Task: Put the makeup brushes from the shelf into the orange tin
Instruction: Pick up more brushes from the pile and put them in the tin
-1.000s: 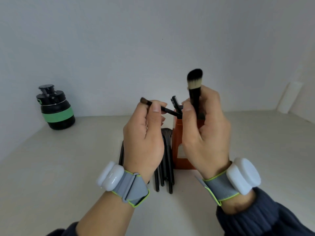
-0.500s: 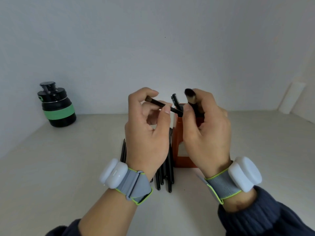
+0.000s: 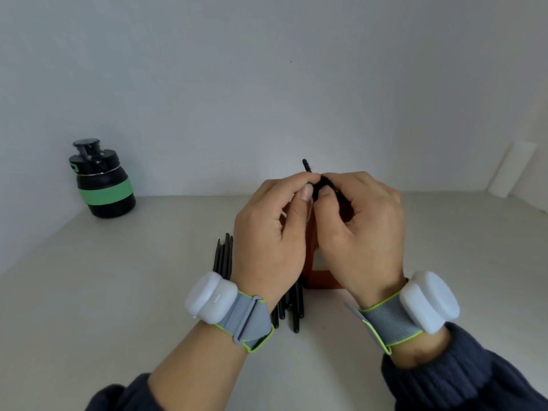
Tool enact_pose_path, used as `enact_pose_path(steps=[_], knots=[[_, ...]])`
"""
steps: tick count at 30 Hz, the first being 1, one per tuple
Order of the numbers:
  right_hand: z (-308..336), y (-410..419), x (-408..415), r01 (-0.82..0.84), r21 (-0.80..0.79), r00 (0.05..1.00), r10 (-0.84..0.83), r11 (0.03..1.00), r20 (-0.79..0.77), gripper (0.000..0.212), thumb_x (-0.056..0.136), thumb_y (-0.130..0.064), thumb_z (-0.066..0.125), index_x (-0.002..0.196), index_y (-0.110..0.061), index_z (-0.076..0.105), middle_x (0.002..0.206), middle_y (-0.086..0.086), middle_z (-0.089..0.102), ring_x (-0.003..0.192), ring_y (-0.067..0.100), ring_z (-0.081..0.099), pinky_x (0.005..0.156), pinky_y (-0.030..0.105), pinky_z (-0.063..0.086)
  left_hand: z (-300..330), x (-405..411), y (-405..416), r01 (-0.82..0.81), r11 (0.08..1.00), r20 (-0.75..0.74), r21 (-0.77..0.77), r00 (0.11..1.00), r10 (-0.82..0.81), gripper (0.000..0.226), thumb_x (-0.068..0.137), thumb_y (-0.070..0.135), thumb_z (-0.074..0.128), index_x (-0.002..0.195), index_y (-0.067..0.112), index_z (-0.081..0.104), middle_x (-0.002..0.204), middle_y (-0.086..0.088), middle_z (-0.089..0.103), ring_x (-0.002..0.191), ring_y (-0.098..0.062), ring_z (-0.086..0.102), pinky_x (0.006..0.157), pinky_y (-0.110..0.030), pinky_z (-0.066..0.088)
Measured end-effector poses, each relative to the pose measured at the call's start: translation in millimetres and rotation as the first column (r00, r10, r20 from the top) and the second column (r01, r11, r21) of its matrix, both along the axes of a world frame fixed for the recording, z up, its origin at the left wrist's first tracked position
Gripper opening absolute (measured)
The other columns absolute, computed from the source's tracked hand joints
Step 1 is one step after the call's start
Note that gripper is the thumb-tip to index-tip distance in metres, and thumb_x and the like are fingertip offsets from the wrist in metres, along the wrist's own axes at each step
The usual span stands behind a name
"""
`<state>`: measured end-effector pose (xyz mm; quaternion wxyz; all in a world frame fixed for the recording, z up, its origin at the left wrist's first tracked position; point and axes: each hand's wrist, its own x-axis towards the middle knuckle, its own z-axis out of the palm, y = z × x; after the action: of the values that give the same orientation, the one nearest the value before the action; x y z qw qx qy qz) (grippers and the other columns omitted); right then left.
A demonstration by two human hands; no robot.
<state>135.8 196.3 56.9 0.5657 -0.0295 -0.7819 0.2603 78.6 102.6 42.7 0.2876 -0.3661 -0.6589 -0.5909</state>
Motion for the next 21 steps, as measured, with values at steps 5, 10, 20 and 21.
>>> enact_pose_path(steps=[5,10,20,21], knots=[[1.0,-3.2,1.4,-0.010,-0.037,1.000,0.009,0.999,-0.012,0.027,0.087,-0.013,0.055,0.104,-0.013,0.075,0.095,0.000,0.073,0.090,0.023,0.065,0.090,0.050,0.048,-3.5,-1.9,1.0,0.053,0.999,0.070,0.006,0.996,-0.054,0.026,0.097,0.024,0.053,0.119,0.027,0.066,0.097,0.009,0.068,0.083,-0.013,0.065,0.074,-0.028,0.054],[0.9,-5.9,6.8,0.011,0.054,0.990,-0.003,0.998,-0.140,0.031,0.082,-0.013,0.054,0.108,-0.010,0.072,0.100,0.001,0.064,0.096,0.026,0.056,0.086,0.046,0.045,-7.9,-12.5,-9.6,0.061,0.997,0.109,-0.044,0.992,-0.056,0.029,0.096,0.028,0.048,0.123,0.036,0.053,0.091,0.012,0.064,0.073,-0.007,0.061,0.066,-0.016,0.048],[-10.5,-19.2,9.8,-0.239,0.284,0.970,0.238,0.929,0.040,0.018,0.087,-0.011,0.055,0.092,-0.009,0.072,0.084,0.006,0.062,0.071,0.024,0.062,0.063,0.039,0.051,-19.0,-67.8,-62.9,-0.168,0.846,0.202,-0.505,0.930,0.306,0.019,0.089,0.025,0.063,0.108,0.027,0.062,0.082,0.013,0.064,0.065,-0.016,0.060,0.070,-0.031,0.046],[-12.5,-20.7,9.4,-0.282,0.300,0.957,0.246,0.911,0.154,0.018,0.089,-0.014,0.055,0.095,-0.011,0.071,0.086,0.004,0.062,0.072,0.026,0.063,0.062,0.041,0.052,-19.4,-70.2,-66.6,-0.173,0.815,0.207,-0.553,0.919,0.335,0.019,0.089,0.026,0.063,0.108,0.027,0.063,0.083,0.011,0.065,0.070,-0.020,0.062,0.074,-0.033,0.048]])
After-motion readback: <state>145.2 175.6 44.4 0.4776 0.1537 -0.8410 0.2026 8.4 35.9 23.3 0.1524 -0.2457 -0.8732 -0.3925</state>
